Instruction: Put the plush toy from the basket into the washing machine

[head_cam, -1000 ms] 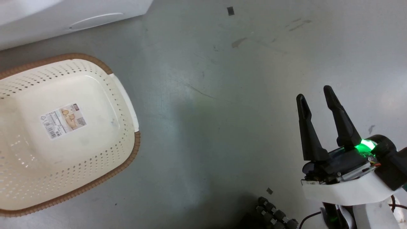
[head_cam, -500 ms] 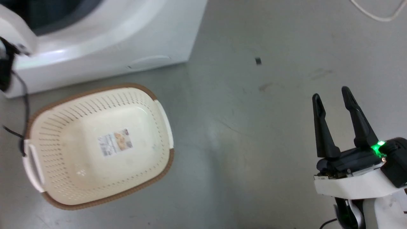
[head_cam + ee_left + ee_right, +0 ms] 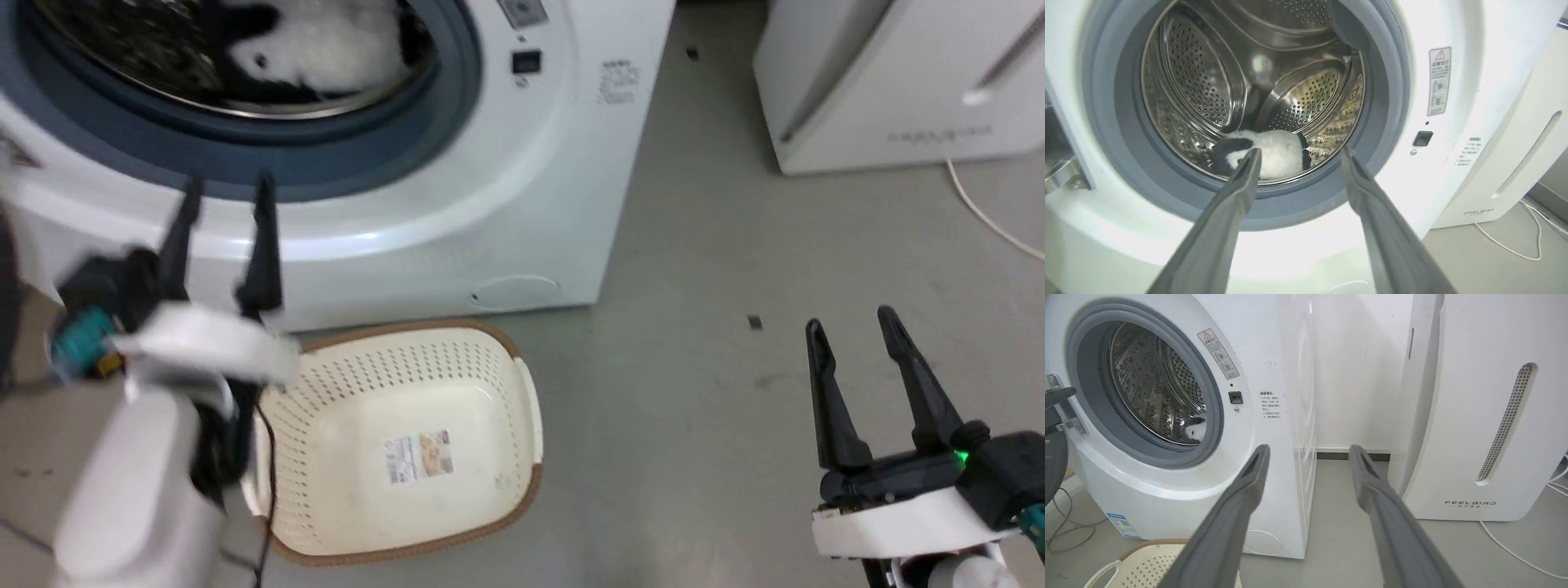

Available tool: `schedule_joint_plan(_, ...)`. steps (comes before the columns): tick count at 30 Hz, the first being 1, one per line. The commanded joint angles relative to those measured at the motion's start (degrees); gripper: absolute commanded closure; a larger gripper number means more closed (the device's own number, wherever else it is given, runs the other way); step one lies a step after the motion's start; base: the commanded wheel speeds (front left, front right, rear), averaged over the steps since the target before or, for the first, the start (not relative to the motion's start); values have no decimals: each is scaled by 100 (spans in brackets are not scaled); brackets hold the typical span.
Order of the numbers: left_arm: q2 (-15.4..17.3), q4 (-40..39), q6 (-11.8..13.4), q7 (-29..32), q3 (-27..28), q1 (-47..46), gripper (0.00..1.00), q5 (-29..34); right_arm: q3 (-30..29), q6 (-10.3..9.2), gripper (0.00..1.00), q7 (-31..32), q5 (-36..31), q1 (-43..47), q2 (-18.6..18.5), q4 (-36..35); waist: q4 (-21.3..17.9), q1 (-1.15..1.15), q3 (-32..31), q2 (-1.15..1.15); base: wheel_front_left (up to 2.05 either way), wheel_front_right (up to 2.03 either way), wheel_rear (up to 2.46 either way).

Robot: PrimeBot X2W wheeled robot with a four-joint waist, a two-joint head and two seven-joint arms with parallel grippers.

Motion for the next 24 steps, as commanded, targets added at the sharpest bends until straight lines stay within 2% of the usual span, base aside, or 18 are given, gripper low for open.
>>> schedule_joint_plan(1,-128,-250,62,-28,96,434,0,143,-16,-5,0,-25,-54,106,-1,28,366,1,-445,0,0,0,0)
schedule_joint_plan(6,-547,-912,163,-28,351,1616,0,509,-64,-5,0,-25,-58,298,-1,92,509,1,-746,0,0,0,0)
schedule_joint_plan(11,-870,-1159,89,-29,489,2434,0,796,-111,-5,0,-25,-6,503,-1,155,575,1,-1005,0,0,0,0)
schedule_joint_plan(17,-1178,-1209,-71,-29,597,3004,0,1161,-38,-5,0,-25,-6,709,-1,244,568,1,-1208,0,0,0,0)
schedule_joint_plan(24,-1393,-1154,-239,-29,681,3313,0,1606,9,-5,0,-25,48,897,-1,365,583,1,-1379,0,0,0,0)
